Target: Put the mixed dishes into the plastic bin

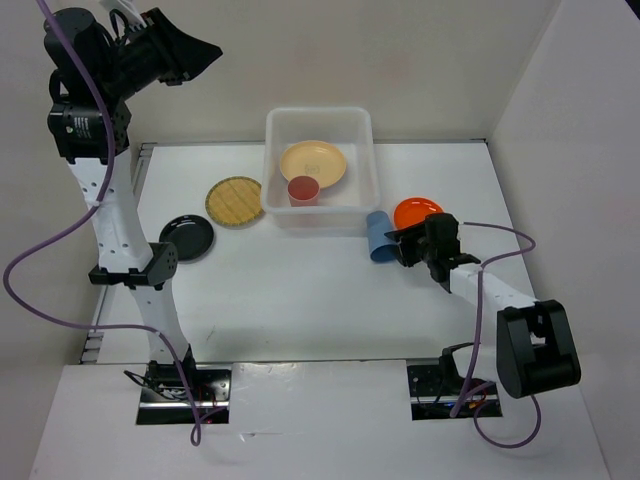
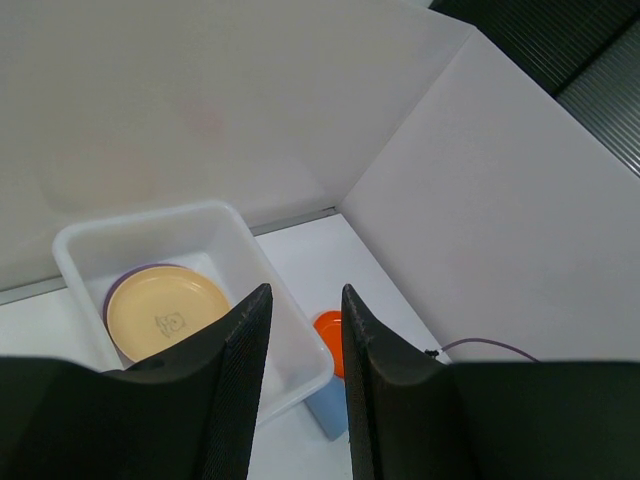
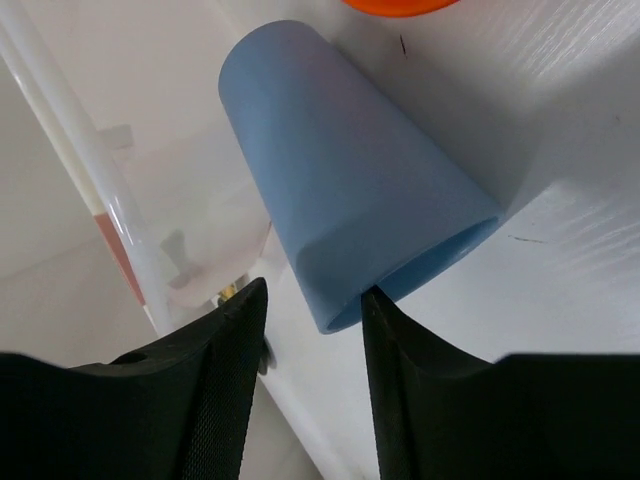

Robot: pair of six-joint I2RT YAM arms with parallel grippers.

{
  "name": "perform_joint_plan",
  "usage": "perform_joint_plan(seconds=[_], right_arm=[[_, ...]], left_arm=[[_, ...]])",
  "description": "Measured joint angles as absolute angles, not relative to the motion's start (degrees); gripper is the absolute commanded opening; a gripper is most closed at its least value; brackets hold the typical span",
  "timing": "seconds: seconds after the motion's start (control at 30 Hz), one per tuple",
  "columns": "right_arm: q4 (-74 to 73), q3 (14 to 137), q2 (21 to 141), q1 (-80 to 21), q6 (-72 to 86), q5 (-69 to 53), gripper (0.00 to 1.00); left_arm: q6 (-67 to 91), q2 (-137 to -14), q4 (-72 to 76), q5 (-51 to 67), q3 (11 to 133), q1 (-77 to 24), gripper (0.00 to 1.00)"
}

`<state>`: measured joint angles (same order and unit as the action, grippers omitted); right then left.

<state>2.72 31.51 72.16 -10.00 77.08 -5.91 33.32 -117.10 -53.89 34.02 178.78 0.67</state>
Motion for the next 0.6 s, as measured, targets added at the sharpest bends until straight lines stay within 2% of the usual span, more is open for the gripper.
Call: perform_joint_plan(seconds=[0.07,0.27,0.5,0.6], right_arm=[[2.72,31.51,72.27,-9.69,77.45,-5.43,0.45],[2.90,31.51,72.27,-8.14,77.73,-4.73,0.30],[4.54,31.51,73.34,-6.09,76.23,-5.52,0.03],[5.15,31.51,73.54,-5.65,75.48,-6.31,0.00]], left_arm=[[33.32,-117.16,-53.91,34.52,178.78,0.67,0.41],[33.26,-117.21,-54.08,35.29,178.78,1.26,0.41],[33.17,-117.21,-54.76,35.55,178.78,1.98,0.41],[32.99,-117.21,-55.68,35.90,178.78,2.11,0.41]])
